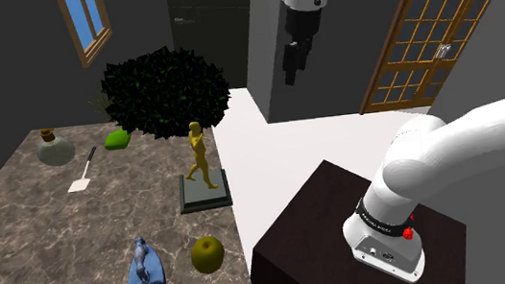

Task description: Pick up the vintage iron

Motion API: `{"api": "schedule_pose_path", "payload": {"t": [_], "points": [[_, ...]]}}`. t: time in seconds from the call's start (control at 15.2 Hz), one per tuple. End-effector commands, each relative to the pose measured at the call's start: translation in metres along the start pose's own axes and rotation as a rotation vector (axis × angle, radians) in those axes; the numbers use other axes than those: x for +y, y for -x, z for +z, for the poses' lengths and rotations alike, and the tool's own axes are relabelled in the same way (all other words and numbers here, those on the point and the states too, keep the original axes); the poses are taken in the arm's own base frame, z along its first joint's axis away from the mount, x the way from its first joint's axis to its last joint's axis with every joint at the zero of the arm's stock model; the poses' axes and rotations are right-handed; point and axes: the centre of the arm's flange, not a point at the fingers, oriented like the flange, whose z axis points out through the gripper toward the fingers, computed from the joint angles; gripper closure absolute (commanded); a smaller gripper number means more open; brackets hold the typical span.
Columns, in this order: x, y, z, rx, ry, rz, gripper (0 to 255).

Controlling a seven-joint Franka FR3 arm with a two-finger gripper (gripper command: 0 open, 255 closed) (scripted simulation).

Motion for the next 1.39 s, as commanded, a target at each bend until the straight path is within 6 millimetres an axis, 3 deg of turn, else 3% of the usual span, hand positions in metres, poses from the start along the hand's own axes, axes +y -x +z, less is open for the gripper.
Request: {"api": "schedule_pose_path", "payload": {"t": [0.0, 1.32], "points": [[0.0, 0.0, 0.0, 0.0, 0.0, 0.0, 0], [-0.187, -0.059, 0.157, 0.024, -0.102, 0.14, 0]]}}
